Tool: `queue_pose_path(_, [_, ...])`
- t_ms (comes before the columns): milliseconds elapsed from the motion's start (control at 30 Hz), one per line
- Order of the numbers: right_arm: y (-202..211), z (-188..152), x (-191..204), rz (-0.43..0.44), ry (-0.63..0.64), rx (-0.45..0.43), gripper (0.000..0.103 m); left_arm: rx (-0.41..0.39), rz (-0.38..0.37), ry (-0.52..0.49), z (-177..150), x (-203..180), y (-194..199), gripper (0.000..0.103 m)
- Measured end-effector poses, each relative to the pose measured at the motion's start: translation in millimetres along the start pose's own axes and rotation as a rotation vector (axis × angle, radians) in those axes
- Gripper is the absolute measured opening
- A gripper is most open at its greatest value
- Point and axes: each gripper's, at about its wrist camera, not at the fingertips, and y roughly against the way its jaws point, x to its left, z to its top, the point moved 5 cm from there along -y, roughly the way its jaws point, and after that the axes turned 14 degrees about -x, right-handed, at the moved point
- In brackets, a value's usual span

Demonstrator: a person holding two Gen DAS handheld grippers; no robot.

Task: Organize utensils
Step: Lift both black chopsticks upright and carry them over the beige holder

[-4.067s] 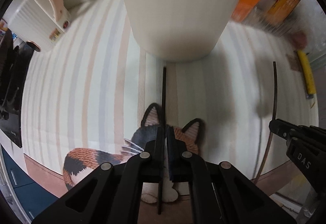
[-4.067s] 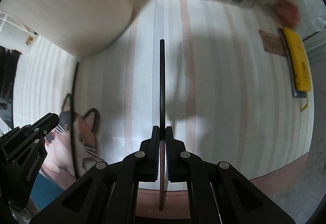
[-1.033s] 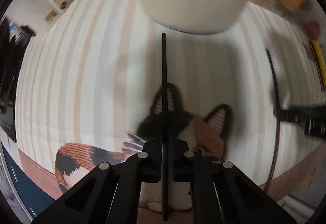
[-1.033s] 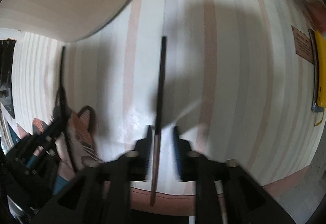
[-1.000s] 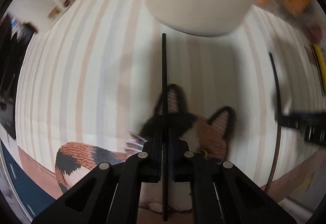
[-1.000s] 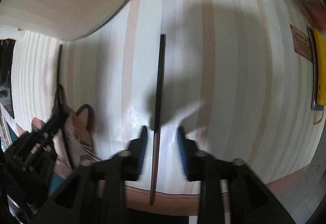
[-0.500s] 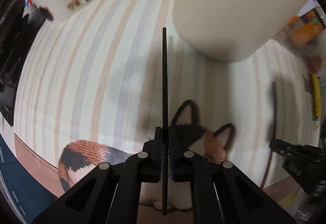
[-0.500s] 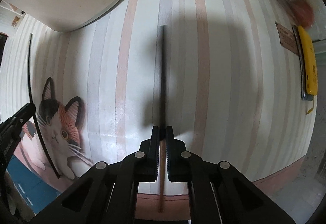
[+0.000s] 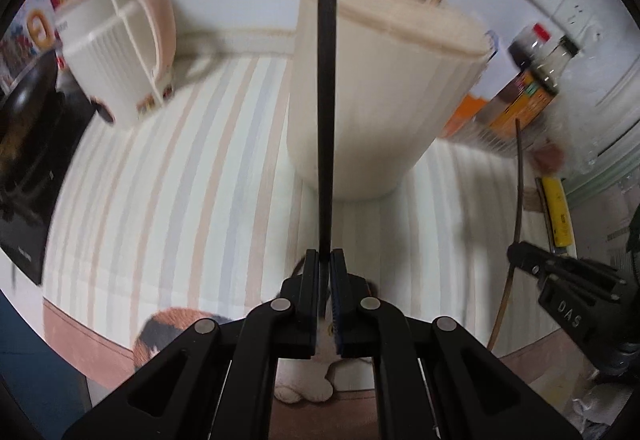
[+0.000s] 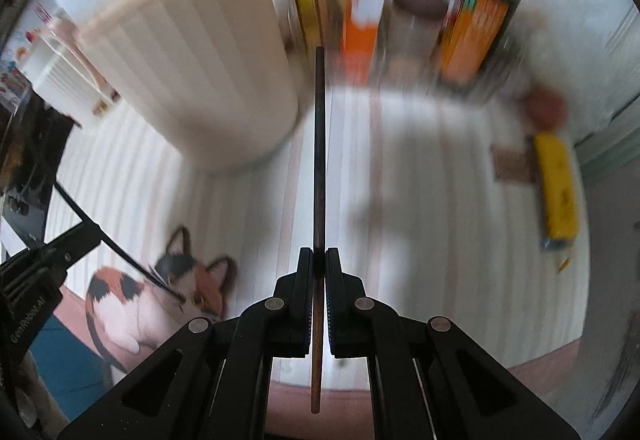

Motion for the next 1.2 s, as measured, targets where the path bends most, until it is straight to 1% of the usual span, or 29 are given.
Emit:
queue_pose_path(67, [11, 12, -1, -0.01, 0.002, -0.063, 0.006, -0.036, 0.001, -0.018, 14, -15, 3, 0.003])
queue_pose_path(100, [5, 24, -2, -0.014, -0.001, -0.08, 0.006, -0.06, 0.002, -0.029, 19, -18, 9, 0.003])
queue_pose_path(167, [17, 32, -8, -0.017, -0.02, -0.119, 0.006, -0.088, -0.001, -0.039, 30, -19, 12, 0.003])
queue_pose_path(233, [17, 45, -10, -0.017, -0.038, -0.144, 0.006, -0.118, -0.006, -0.049, 38, -22, 21, 0.003])
queue_pose_path(467, [47, 76, -19, -0.001, -0.092, -0.235, 0.006, -0.204, -0.04, -0.068, 64, -34, 50, 0.003])
queue_pose_path(667, [80, 102, -20, 0.045, -0.123, -0.308, 0.006, -0.257, -0.094, -0.067, 90, -47, 79, 0.003])
queue_pose_path(767, [96, 119, -18, 0.083, -0.142, -0.346, 0.006, -0.28, -0.125, -0.075, 108, -55, 94, 0.003])
queue_pose_path(967, [124, 164, -10, 0.127, -0.161, -0.438, 0.006, -0.34, -0.162, -0.076, 148, -65, 119, 0.003])
queue_pose_path(1067, [129, 187, -6, 0.138, -0.173, -0.48, 0.006, -0.372, -0.16, -0.075, 170, -67, 125, 0.003])
queue_pose_path(1200, [124, 218, -2, 0.165, -0.211, -0.52, 0.006, -0.397, -0.143, -0.077, 199, -65, 121, 0.002])
